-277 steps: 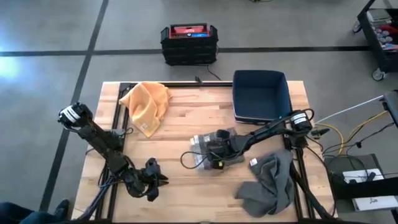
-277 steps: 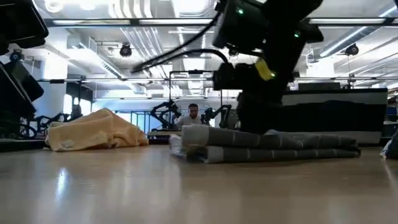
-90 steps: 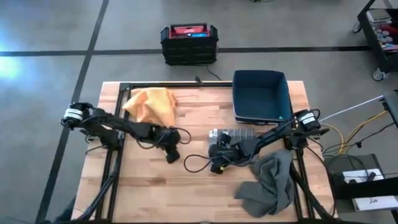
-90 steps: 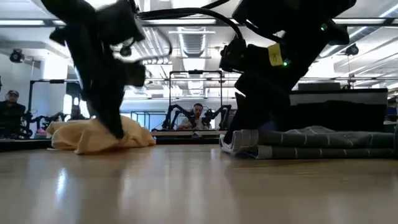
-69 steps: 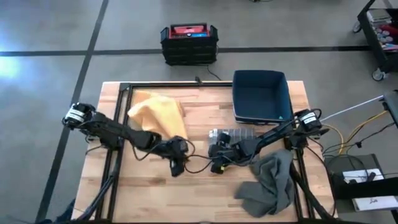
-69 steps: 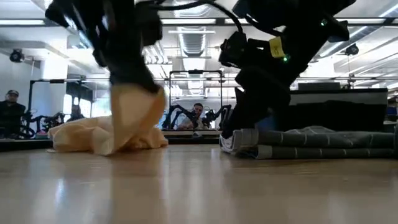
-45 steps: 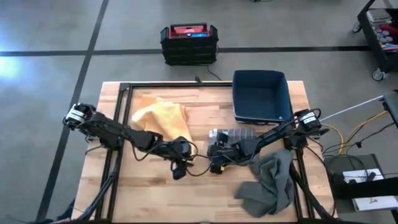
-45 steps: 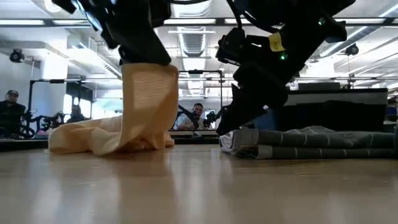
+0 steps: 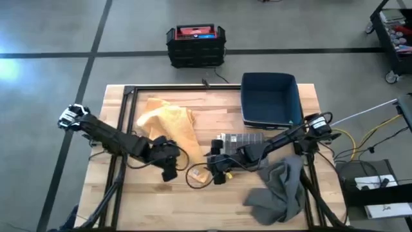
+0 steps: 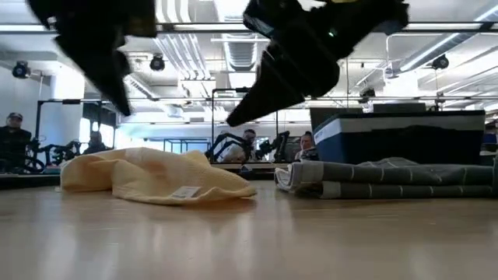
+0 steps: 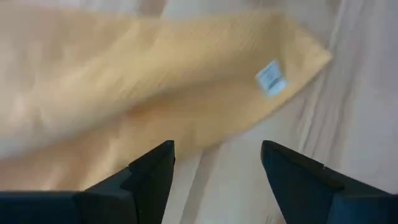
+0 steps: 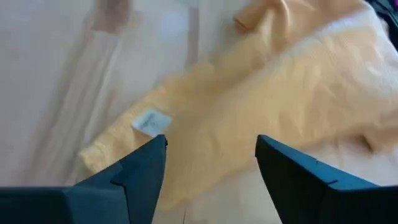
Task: Fold towel
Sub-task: Fold the yellow kitchen towel
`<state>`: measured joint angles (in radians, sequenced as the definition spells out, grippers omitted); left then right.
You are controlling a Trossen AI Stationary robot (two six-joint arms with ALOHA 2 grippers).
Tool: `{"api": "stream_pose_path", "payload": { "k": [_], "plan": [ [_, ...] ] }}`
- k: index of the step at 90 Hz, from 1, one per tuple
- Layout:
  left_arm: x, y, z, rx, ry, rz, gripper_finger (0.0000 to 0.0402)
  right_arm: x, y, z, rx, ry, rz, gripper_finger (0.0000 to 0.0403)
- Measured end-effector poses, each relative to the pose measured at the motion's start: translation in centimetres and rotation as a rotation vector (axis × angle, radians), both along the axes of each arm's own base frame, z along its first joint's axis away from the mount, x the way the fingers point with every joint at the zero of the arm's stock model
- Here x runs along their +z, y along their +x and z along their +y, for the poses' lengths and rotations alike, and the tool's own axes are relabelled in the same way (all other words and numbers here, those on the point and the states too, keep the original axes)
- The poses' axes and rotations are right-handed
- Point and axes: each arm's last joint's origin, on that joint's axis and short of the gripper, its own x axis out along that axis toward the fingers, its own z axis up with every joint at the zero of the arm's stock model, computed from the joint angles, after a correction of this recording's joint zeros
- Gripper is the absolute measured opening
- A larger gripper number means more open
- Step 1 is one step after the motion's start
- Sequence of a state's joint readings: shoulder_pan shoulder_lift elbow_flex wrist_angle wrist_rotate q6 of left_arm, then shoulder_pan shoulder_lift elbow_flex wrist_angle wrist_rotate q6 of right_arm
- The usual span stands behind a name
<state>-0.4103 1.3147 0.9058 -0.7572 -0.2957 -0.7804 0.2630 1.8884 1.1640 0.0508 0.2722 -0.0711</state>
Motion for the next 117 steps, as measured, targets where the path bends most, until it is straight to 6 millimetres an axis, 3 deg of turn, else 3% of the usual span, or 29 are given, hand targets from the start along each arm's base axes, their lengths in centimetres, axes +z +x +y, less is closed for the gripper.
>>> {"api": "stream_pose_path", "payload": {
  "k": [24,35,58,64,94,108,117],
  "plan": [
    [-4.7,-4.7,1.4,0.216,-0.047,0.033,0.0188,-5.1,3.6,1.4,0.072,0.002,0.228,0.0205],
    [-6.1,-6.0,2.0,0.259,-0.045,0.059,0.0174,-4.8,4.4,1.7,0.043,-0.007,0.346,0.0171],
    [-8.0,-7.1,2.6,0.293,-0.018,0.084,0.0132,-4.0,3.9,1.8,0.002,0.004,0.422,0.0022],
    [-8.6,-7.3,2.9,0.313,0.032,0.076,0.0119,-4.0,3.9,1.7,-0.038,0.033,0.42,0.0006],
    [-10.6,-6.8,3.2,0.322,0.211,-0.002,0.0082,-4.0,3.9,1.8,-0.082,0.068,0.407,0.0088],
    [-11.2,-6.2,2.9,0.285,0.214,-0.029,0.0015,-4.0,3.8,1.7,-0.067,0.056,0.412,0.0125],
    [-10.8,-6.1,2.8,0.267,0.202,0.014,0.0005,-4.0,3.8,1.7,-0.038,0.032,0.419,0.0139]
  ]
}}
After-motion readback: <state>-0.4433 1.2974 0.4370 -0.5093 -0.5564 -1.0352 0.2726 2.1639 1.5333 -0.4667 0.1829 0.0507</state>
